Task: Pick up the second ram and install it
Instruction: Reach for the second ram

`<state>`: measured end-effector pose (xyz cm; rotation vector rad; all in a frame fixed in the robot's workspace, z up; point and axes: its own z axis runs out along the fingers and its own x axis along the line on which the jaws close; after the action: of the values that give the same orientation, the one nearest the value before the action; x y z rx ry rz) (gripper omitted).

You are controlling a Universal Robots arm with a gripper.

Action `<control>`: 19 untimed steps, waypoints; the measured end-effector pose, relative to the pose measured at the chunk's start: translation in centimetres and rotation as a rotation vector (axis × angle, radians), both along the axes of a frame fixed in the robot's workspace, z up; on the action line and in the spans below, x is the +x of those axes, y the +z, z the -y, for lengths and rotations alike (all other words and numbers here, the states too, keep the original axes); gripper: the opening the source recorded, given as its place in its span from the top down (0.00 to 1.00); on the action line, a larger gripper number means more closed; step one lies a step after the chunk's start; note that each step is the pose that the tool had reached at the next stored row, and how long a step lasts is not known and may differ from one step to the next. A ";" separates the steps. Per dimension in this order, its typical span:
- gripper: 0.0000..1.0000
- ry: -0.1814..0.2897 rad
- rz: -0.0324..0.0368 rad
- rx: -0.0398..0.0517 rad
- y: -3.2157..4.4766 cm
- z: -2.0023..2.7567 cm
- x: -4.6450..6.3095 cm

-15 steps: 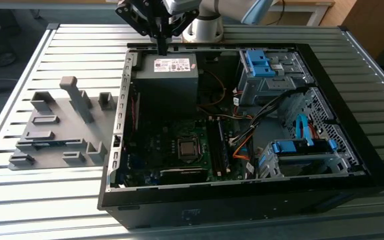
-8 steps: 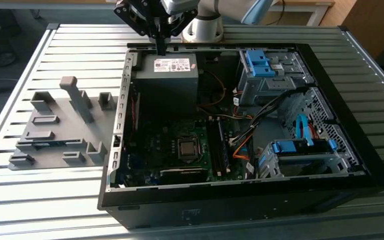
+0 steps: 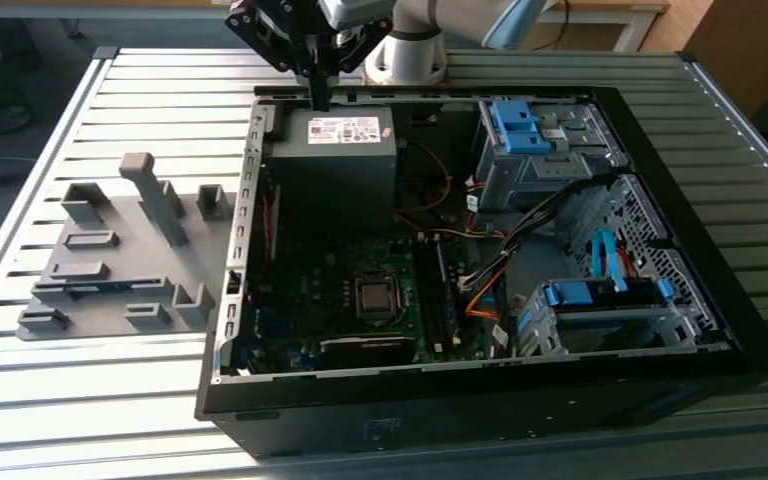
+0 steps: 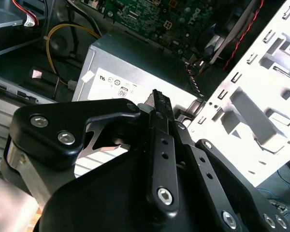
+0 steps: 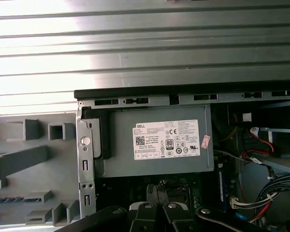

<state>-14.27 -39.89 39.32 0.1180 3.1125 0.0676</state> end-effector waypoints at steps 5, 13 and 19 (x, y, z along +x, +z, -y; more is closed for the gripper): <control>0.89 0.000 0.0000 0.0000 0.00 0.00 -0.1; 0.89 0.000 0.0001 0.0001 -0.01 0.00 -0.4; 0.89 0.000 0.0000 0.0000 -0.02 0.00 -0.6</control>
<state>-14.86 -39.89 39.30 0.1180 3.1125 0.0677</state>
